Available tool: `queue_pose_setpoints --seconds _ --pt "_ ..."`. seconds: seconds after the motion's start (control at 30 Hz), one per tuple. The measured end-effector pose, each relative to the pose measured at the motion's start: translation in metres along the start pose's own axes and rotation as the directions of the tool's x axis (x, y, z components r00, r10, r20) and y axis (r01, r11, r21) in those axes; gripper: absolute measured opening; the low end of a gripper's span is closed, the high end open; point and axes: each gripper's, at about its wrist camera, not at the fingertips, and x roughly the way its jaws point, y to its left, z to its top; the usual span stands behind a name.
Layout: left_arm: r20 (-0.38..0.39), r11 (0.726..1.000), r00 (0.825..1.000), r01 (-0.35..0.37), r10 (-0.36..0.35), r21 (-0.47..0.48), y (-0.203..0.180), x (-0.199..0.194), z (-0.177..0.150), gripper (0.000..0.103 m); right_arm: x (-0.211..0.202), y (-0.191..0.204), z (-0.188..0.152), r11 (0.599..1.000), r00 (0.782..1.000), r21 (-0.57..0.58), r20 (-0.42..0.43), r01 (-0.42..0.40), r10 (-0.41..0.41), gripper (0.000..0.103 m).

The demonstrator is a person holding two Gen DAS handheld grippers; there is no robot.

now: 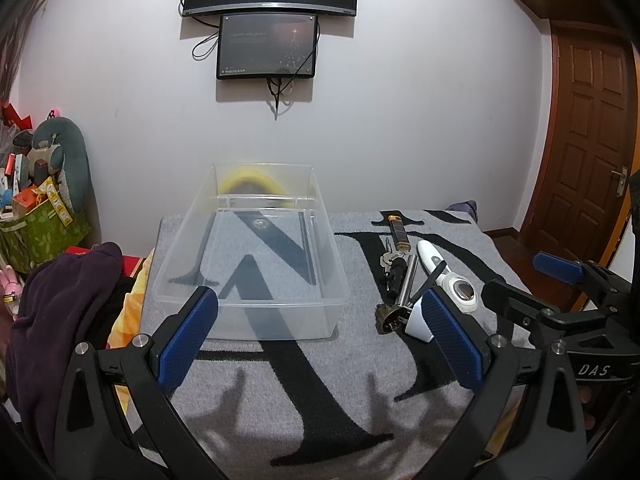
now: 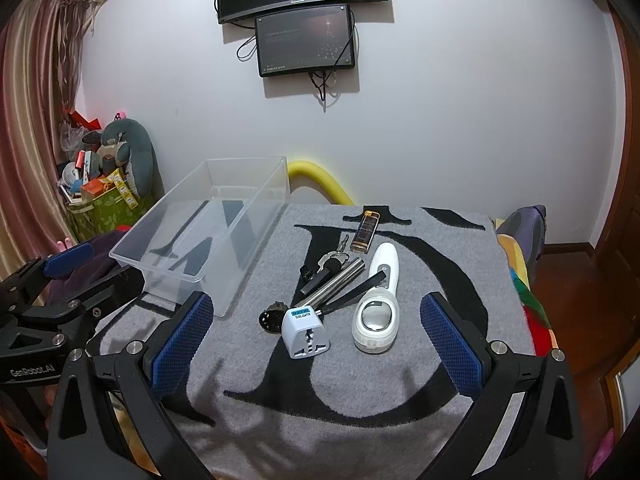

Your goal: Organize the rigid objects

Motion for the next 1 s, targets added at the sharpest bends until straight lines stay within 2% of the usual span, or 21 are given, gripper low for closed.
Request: queue_pose_setpoints --seconds 1.0 --pt "-0.005 1.000 1.000 -0.002 0.002 -0.002 0.0005 0.0038 0.0003 0.103 -0.0003 -0.0006 0.0000 1.000 1.000 0.005 -0.002 -0.002 0.002 0.103"
